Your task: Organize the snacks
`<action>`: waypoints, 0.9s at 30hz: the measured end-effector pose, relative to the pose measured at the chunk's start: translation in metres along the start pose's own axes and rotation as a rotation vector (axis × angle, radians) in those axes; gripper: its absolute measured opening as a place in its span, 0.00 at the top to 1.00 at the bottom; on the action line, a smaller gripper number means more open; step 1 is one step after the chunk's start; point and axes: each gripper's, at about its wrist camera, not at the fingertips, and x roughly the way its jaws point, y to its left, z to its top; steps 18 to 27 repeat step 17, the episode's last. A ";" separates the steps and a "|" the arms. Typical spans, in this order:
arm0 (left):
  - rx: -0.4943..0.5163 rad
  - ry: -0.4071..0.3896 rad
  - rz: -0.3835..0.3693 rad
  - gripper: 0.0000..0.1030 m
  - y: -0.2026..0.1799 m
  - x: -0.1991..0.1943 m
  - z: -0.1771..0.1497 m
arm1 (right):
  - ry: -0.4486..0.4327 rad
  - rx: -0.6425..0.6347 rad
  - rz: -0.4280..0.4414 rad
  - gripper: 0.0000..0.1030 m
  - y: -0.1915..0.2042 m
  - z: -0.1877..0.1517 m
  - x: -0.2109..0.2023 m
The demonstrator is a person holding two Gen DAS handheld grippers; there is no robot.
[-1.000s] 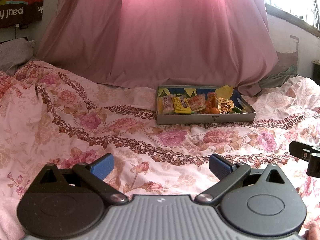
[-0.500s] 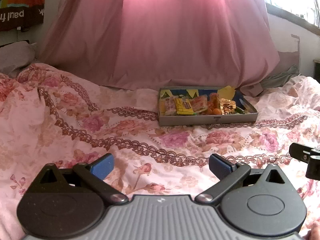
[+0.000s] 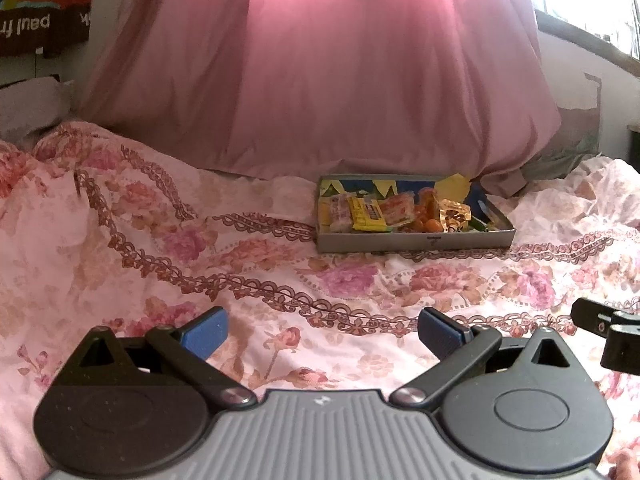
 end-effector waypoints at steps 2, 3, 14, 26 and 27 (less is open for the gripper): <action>-0.007 0.003 -0.005 0.00 0.001 0.001 0.001 | 0.003 -0.002 0.002 0.01 0.001 0.000 0.001; -0.009 0.005 -0.008 0.00 0.002 0.002 0.001 | 0.006 -0.004 0.003 0.01 0.002 0.001 0.002; 0.006 0.012 -0.011 0.00 -0.002 0.005 0.000 | 0.029 -0.001 0.011 0.01 0.003 0.002 0.009; 0.005 0.012 -0.011 0.00 -0.001 0.005 0.000 | 0.038 -0.001 0.012 0.01 0.004 0.002 0.011; 0.005 0.012 -0.011 0.00 -0.001 0.005 0.000 | 0.038 -0.001 0.012 0.01 0.004 0.002 0.011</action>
